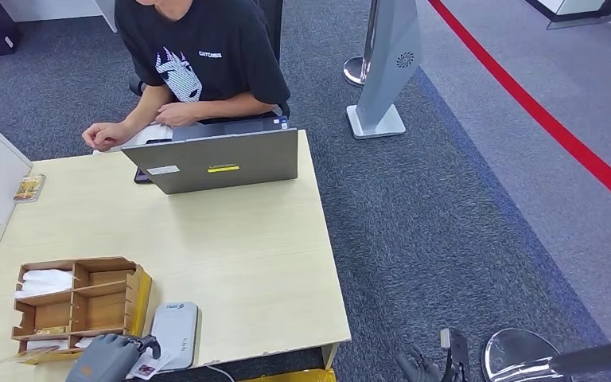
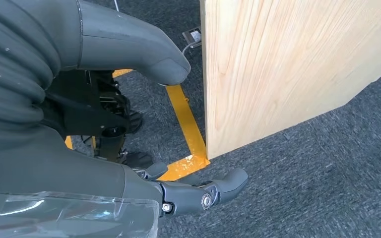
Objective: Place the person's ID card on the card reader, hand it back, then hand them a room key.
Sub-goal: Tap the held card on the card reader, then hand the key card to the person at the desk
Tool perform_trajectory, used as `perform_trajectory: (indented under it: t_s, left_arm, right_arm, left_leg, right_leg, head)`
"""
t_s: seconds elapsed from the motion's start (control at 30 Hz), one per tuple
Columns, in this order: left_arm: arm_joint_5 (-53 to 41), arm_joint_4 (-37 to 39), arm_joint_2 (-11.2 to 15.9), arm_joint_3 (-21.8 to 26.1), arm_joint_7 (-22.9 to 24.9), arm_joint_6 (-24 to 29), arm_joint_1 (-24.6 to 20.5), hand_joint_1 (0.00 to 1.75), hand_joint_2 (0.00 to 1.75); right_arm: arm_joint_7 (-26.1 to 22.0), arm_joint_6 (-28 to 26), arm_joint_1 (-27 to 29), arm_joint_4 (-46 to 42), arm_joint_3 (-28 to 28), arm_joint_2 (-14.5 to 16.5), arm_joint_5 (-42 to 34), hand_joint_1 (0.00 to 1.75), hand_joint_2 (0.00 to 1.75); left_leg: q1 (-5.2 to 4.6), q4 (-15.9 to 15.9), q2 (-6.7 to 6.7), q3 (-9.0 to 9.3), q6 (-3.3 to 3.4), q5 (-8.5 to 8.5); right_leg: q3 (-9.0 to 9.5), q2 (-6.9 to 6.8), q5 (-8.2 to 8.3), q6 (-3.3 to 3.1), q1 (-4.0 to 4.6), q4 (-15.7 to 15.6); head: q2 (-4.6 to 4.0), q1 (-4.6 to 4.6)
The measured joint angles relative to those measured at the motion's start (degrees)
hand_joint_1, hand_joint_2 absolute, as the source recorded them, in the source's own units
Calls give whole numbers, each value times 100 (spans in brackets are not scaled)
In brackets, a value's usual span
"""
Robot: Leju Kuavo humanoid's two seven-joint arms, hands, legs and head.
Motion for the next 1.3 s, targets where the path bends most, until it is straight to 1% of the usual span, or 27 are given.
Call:
perform_trajectory:
  t_s: [0.17,0.53,0.6,0.63,0.7,0.73,0.83,0.93,1.0,1.13,1.3]
  left_arm:
    - [131,163,39,-219,197,-22,-39,175,175]
    - [177,219,77,-316,280,-29,-54,175,175]
    - [103,250,100,-369,278,87,-107,175,175]
    - [-109,191,30,-280,151,217,-177,175,175]
    - [-569,-6,-190,10,-140,457,-361,175,175]
    - [-741,-147,-338,203,-263,468,-476,175,175]
    - [-823,-423,-596,520,-295,321,-812,175,175]
    - [-877,-593,-772,755,-288,287,-1184,175,175]
    - [-837,-620,-834,936,-233,193,-1511,175,175]
    - [-691,-535,-871,1281,-15,-318,-2267,175,175]
    - [-565,-239,-856,1526,154,-685,-2942,175,175]
  right_arm:
    - [-13,3,-42,46,30,0,-28,0,175]
    - [-19,2,-59,77,43,0,-67,0,175]
    - [-30,-7,-71,102,61,0,-84,0,175]
    - [-37,-28,-63,105,70,0,-92,0,175]
    - [-45,-74,-32,91,84,0,-102,0,175]
    - [-46,-92,-15,79,85,0,-101,0,175]
    - [-49,-99,-2,70,97,0,-88,0,175]
    - [-92,-62,-6,89,142,-1,-66,0,175]
    - [-179,13,-34,163,190,-3,-67,0,175]
    - [-256,97,-128,310,304,-10,-70,0,175]
    - [-233,118,-235,428,450,-50,-78,0,175]
  left_leg:
    - [0,0,0,0,0,0]
    - [1,0,0,0,0,0]
    - [0,0,0,0,0,0]
    - [0,1,-2,1,0,1]
    - [-1,2,-7,1,0,1]
    - [-2,2,-10,1,1,2]
    - [-2,3,-12,2,2,3]
    - [-1,3,-13,4,3,5]
    - [1,4,-14,4,2,8]
    - [4,3,-12,4,-3,15]
    - [5,2,-11,3,-6,18]
  right_leg:
    - [0,0,0,0,0,0]
    - [0,0,0,0,0,0]
    - [0,0,0,0,0,0]
    - [0,-2,0,0,0,0]
    - [2,-7,1,1,0,0]
    - [3,-10,2,2,0,0]
    - [5,-12,3,2,0,0]
    - [5,-12,4,2,0,0]
    - [5,-14,5,1,0,1]
    - [4,-11,12,-1,1,3]
    - [3,-8,13,-3,3,4]
  head:
    - [-1,0]
    - [0,0]
    - [0,0]
    - [0,1]
    - [0,1]
    - [-1,1]
    - [-1,1]
    - [-1,1]
    - [0,1]
    - [-1,-4]
    - [-1,1]
